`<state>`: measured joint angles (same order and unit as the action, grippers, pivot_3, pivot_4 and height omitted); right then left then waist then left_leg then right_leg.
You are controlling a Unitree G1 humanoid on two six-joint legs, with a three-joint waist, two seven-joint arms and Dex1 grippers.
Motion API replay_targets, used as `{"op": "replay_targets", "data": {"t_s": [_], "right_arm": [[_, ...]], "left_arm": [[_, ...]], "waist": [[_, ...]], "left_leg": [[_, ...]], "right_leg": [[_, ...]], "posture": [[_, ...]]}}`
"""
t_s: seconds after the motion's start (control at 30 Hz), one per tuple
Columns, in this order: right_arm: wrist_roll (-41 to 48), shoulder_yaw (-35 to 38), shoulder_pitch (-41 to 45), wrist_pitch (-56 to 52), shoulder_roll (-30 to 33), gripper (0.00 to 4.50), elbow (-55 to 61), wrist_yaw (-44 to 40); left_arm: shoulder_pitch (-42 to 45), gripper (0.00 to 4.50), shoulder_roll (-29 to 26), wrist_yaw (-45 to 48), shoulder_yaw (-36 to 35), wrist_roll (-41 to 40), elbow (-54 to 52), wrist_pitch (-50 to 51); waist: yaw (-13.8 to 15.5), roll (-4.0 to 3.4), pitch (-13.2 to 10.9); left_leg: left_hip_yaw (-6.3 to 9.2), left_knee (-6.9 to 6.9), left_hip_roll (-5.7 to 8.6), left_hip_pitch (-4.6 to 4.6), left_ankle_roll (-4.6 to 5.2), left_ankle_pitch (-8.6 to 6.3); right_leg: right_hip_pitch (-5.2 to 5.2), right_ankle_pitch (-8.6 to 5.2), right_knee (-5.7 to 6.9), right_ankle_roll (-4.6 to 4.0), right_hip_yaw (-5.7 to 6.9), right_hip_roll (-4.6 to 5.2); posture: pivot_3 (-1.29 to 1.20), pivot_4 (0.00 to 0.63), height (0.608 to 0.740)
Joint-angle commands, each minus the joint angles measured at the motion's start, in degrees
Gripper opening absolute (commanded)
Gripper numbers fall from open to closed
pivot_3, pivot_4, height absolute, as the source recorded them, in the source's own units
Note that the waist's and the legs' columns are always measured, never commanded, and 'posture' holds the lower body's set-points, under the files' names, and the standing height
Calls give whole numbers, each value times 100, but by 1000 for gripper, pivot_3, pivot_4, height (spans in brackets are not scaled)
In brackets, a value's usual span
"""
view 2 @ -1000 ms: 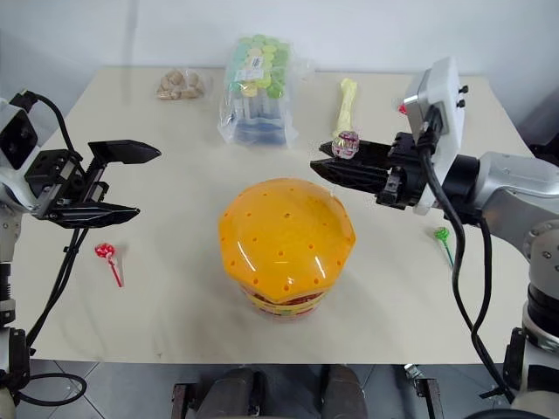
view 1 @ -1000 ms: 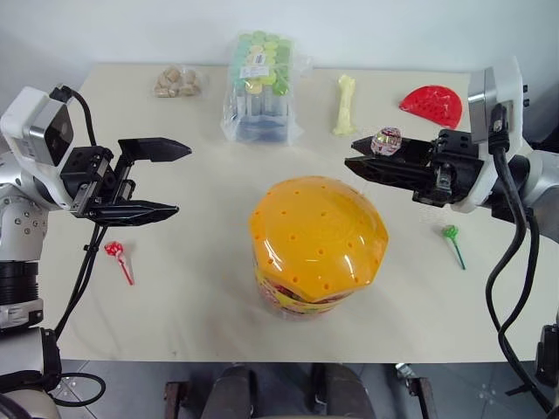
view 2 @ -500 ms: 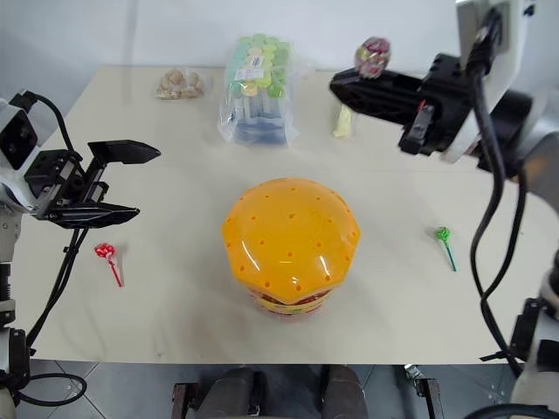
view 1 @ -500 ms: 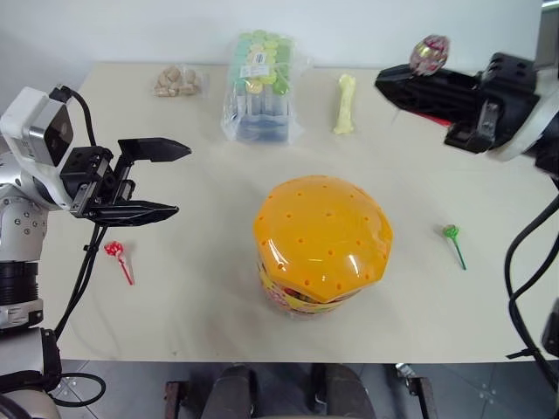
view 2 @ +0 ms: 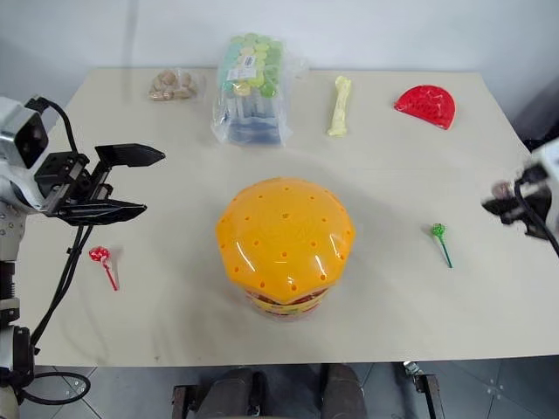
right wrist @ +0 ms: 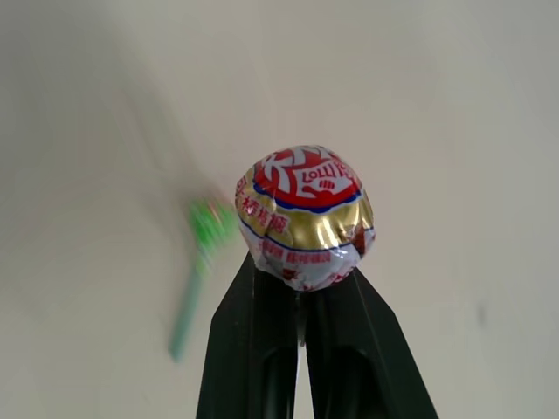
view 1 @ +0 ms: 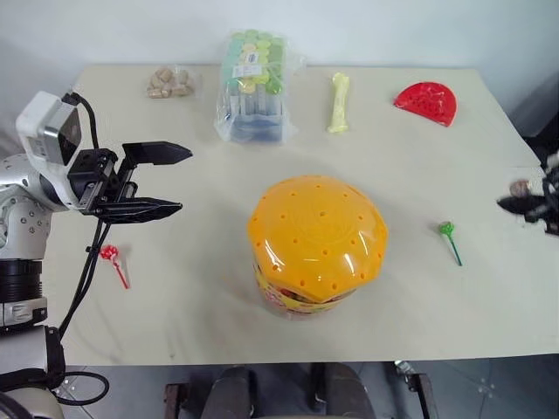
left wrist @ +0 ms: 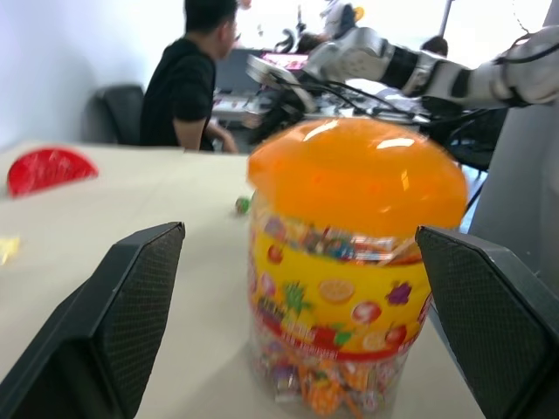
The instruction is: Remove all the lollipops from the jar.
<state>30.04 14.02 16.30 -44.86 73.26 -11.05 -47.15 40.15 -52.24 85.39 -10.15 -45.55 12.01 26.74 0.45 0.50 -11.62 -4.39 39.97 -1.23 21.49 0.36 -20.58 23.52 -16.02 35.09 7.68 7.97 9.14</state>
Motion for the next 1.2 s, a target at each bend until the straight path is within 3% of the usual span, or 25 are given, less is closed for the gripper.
{"op": "replay_targets", "data": {"t_s": [0.03,0.33,0.43,0.63,0.8,1.07,1.2], "right_arm": [[-380,-11,-31,151,-140,30,-312,39],[-840,11,-375,369,-644,30,-586,20],[-915,47,-449,433,-733,750,-618,-1],[-875,360,-800,424,-837,2766,-314,19],[-440,1456,-1399,289,-1157,4472,887,42],[940,2801,-1653,552,-2133,4472,3363,-248],[1109,2384,-1882,1054,-2401,4472,4020,-767]], "left_arm": [[-60,4500,-171,-422,-25,465,-107,16],[-408,4500,-141,-671,-268,682,-323,57],[-464,4500,-154,-656,-303,726,-309,30],[-506,4500,-133,-765,-391,818,-262,-65],[-571,4500,-121,-921,-445,937,-212,-123],[-580,4500,-103,-777,-389,1023,-6,-217],[-748,4500,-179,-685,-427,1052,40,-196]], "waist": [[-43,0,0],[-52,-1,0],[-38,-2,0],[-36,-2,0],[-31,-2,0],[1,-1,0],[29,0,1]], "left_leg": [[0,0,-1,-2,0,0],[-5,2,-2,-6,0,0],[-6,3,-2,-6,0,0],[-6,4,-2,-6,0,0],[-7,3,-2,-11,0,0],[-11,3,-2,-21,0,0],[-12,3,-1,-23,-1,0]], "right_leg": [[0,0,1,0,-1,0],[-1,0,4,0,-9,-1],[-1,0,5,0,-11,-1],[-1,0,5,0,-11,0],[-2,0,9,0,-14,-1],[-4,1,18,0,-23,-2],[-4,1,18,0,-26,-2]], "posture": [[0,150,740],[0,150,740],[0,150,740],[0,150,740],[0,150,740],[0,150,740],[0,150,740]]}}
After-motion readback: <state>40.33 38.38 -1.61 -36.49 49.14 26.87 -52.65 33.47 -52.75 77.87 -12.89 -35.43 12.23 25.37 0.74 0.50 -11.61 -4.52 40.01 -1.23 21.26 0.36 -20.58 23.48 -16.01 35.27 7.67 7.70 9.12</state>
